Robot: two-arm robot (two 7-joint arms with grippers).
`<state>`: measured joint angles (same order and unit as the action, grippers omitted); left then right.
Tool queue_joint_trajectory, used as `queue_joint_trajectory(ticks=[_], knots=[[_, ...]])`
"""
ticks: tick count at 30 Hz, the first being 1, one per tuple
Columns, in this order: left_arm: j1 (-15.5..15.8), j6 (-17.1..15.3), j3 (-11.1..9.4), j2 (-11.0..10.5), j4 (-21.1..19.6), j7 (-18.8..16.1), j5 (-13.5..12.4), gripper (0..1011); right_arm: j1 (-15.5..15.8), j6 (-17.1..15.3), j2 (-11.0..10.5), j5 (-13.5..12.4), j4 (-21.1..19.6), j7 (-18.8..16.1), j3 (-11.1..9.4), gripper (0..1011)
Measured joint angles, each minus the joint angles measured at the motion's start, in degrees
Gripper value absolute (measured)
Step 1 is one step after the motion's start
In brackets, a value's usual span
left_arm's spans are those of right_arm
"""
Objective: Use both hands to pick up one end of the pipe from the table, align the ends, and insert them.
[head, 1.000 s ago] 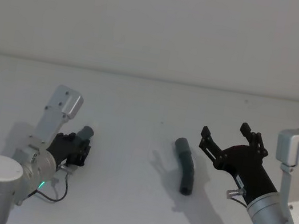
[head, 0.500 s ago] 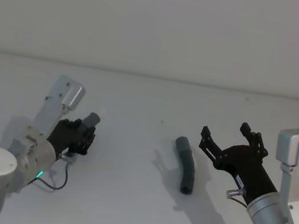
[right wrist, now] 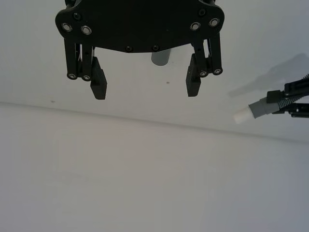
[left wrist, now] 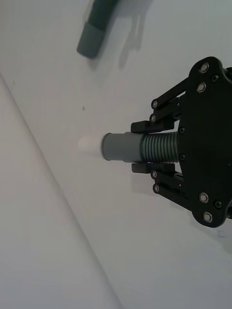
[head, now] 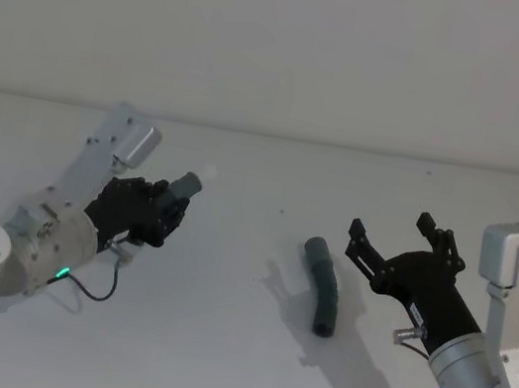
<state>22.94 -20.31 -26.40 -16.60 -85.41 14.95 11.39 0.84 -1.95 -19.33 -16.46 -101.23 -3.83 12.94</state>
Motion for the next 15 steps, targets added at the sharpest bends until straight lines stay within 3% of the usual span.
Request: queue_joint_trajectory(ticks=[15], knots=[[6.23, 0.71, -2.89, -5.13, 1.05, 14.17, 1.29, 327, 0.00, 0.00, 0.00, 0.00, 0.00, 0.00, 0.00, 1000]])
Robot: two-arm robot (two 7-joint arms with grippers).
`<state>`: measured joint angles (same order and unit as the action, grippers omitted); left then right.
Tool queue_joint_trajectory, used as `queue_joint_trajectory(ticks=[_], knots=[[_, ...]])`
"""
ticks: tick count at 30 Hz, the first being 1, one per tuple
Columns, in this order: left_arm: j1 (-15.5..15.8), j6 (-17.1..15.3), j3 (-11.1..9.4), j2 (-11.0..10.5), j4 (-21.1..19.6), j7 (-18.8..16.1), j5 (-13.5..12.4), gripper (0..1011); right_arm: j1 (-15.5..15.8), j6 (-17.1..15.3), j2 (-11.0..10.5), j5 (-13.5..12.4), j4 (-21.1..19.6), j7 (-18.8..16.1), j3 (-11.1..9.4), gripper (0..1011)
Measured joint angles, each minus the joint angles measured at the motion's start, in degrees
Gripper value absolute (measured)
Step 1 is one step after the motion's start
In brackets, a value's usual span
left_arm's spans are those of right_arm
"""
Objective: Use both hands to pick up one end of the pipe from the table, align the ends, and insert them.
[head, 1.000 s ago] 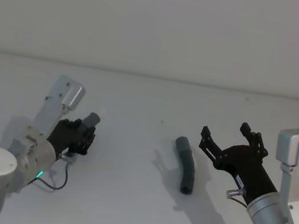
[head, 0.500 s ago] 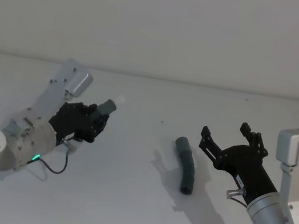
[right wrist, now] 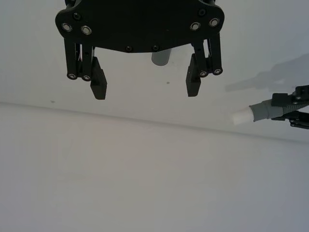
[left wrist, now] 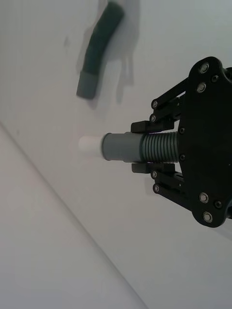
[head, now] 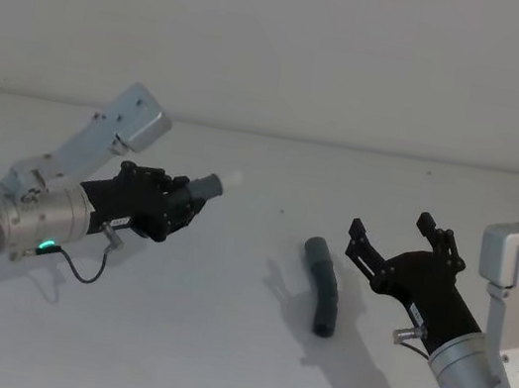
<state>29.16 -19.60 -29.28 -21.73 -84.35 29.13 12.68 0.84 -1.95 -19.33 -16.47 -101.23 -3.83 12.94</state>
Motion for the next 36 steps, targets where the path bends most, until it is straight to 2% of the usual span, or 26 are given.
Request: queue_joint_trajectory(ticks=[10, 11, 13, 16, 18, 19, 21, 22, 26, 28, 32, 36], knots=[[5.25, -1.71, -2.96, -4.04, 0.61, 10.86, 1.22, 327, 0.00, 0.00, 0.00, 0.00, 0.00, 0.00, 0.00, 1000], [5.25, -1.71, -2.96, -4.04, 0.61, 10.86, 1.22, 327, 0.00, 0.00, 0.00, 0.00, 0.00, 0.00, 0.00, 1000], [7.03, -2.30, -3.98, -5.33, 0.82, 14.43, 1.53, 327, 0.00, 0.00, 0.00, 0.00, 0.00, 0.00, 0.00, 1000], [8.26, -2.68, -4.75, -6.23, 1.02, 17.28, 1.73, 327, 0.00, 0.00, 0.00, 0.00, 0.00, 0.00, 0.00, 1000], [10.08, -3.00, -5.88, -7.45, 1.37, 20.76, 1.95, 327, 0.00, 0.00, 0.00, 0.00, 0.00, 0.00, 0.00, 999], [10.08, -3.00, -5.88, -7.45, 1.37, 20.76, 1.95, 327, 0.00, 0.00, 0.00, 0.00, 0.00, 0.00, 0.00, 1000], [11.96, -3.14, -7.03, -8.67, 1.83, 24.63, 2.12, 327, 0.00, 0.00, 0.00, 0.00, 0.00, 0.00, 0.00, 1000], [11.96, -3.14, -7.03, -8.67, 1.83, 24.63, 2.12, 327, 0.00, 0.00, 0.00, 0.00, 0.00, 0.00, 0.00, 999], [14.66, -3.02, -8.74, -10.29, 2.77, 30.28, 2.34, 327, 0.00, 0.00, 0.00, 0.00, 0.00, 0.00, 0.00, 1000], [15.45, -2.75, -9.26, -10.72, 3.13, 32.01, 2.40, 327, 0.00, 0.00, 0.00, 0.00, 0.00, 0.00, 0.00, 1000], [17.57, -1.39, -10.61, -11.95, 4.46, 37.10, 2.74, 327, 0.00, 0.00, 0.00, 0.00, 0.00, 0.00, 0.00, 1000], [18.66, -0.30, -11.28, -12.74, 5.35, 39.78, 3.18, 327, 0.00, 0.00, 0.00, 0.00, 0.00, 0.00, 0.00, 1000]])
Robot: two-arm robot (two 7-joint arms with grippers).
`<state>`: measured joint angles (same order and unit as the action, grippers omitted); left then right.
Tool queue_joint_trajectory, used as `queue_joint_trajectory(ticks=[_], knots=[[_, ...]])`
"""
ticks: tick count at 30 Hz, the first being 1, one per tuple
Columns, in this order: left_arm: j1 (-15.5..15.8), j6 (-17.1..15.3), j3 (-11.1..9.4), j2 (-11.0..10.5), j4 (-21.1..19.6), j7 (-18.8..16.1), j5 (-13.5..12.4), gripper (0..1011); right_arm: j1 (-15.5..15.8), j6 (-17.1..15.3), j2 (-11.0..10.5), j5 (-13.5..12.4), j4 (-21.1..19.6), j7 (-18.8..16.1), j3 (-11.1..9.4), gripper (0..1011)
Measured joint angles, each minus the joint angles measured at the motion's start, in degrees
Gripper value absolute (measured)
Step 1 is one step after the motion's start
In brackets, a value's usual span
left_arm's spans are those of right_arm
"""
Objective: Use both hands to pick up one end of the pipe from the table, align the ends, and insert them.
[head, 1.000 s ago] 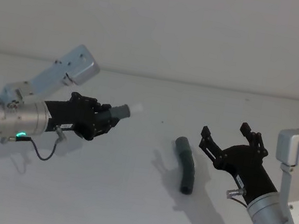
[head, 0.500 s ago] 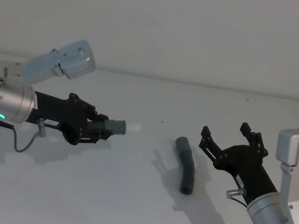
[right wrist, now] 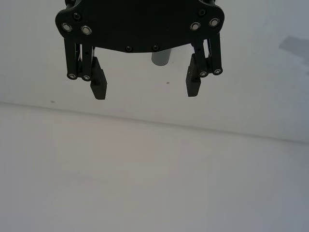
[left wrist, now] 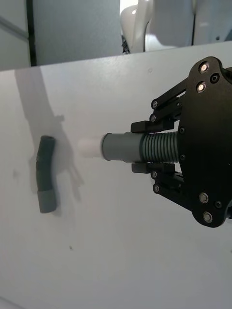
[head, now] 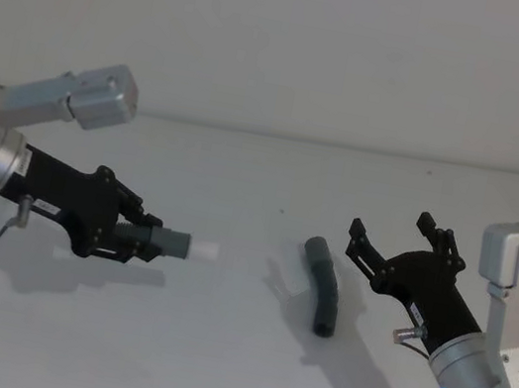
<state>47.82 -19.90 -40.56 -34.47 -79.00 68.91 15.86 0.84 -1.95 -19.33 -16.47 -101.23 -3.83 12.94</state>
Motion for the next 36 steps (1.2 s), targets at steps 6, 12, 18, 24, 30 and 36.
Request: queue_joint_trajectory(ticks=[6, 12, 18, 24, 30, 36], knots=[[0.60, 1.55, -0.35, -0.94, 1.16, 2.13, 0.81, 327, 0.00, 0.00, 0.00, 0.00, 0.00, 0.00, 0.00, 999], [0.51, 2.94, -0.36, -1.43, 1.87, 2.70, 1.63, 327, 0.00, 0.00, 0.00, 0.00, 0.00, 0.00, 0.00, 1000], [-0.21, 4.27, -0.10, -1.57, 2.48, 2.47, 2.48, 327, 0.00, 0.00, 0.00, 0.00, 0.00, 0.00, 0.00, 999], [-1.04, 5.64, 0.19, -1.43, 3.03, 1.59, 3.24, 327, 0.00, 0.00, 0.00, 0.00, 0.00, 0.00, 0.00, 1000], [-1.75, 6.81, 0.39, -1.18, 3.51, 0.78, 3.84, 327, 0.00, -0.04, 0.00, 0.00, -0.02, -0.01, 0.00, 1000], [-2.18, 7.53, 0.50, -1.02, 3.81, 0.28, 4.20, 327, -0.10, -1.81, -0.06, -0.27, -1.10, -0.45, 0.03, 1000]])
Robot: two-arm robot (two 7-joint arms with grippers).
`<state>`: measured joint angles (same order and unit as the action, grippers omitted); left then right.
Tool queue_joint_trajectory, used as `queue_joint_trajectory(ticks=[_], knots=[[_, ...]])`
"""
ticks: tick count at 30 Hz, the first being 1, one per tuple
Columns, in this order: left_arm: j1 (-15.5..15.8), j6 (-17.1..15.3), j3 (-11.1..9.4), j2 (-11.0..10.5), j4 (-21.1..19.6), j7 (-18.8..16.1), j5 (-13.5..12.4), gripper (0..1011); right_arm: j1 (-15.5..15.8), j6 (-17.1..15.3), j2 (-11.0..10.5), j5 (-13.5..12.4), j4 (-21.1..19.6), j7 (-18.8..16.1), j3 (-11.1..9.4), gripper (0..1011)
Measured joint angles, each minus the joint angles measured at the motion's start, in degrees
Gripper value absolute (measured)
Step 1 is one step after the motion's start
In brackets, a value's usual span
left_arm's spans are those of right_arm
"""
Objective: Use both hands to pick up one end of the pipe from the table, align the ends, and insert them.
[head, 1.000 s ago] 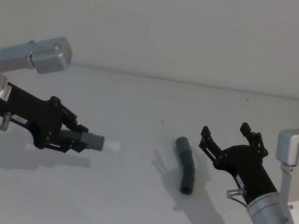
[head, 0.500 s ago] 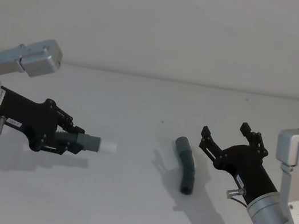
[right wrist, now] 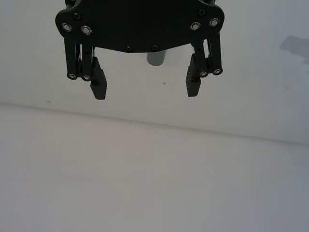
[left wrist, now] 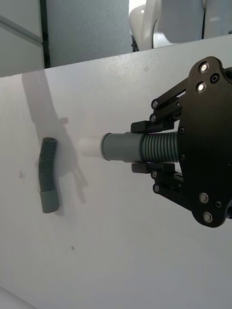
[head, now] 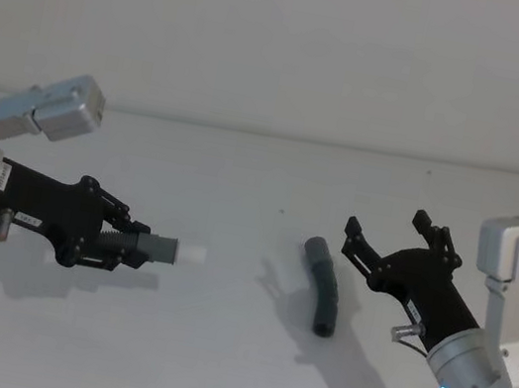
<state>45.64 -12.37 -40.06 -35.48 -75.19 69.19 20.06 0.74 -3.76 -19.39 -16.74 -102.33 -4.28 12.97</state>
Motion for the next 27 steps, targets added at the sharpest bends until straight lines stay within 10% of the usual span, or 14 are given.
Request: queue_joint_trajectory(ticks=[27], knots=[[-0.57, 0.95, 0.16, 0.22, 0.36, -0.69, 0.46, 327, -2.47, -23.56, -1.00, 2.16, -5.53, 2.65, 4.09, 1000]])
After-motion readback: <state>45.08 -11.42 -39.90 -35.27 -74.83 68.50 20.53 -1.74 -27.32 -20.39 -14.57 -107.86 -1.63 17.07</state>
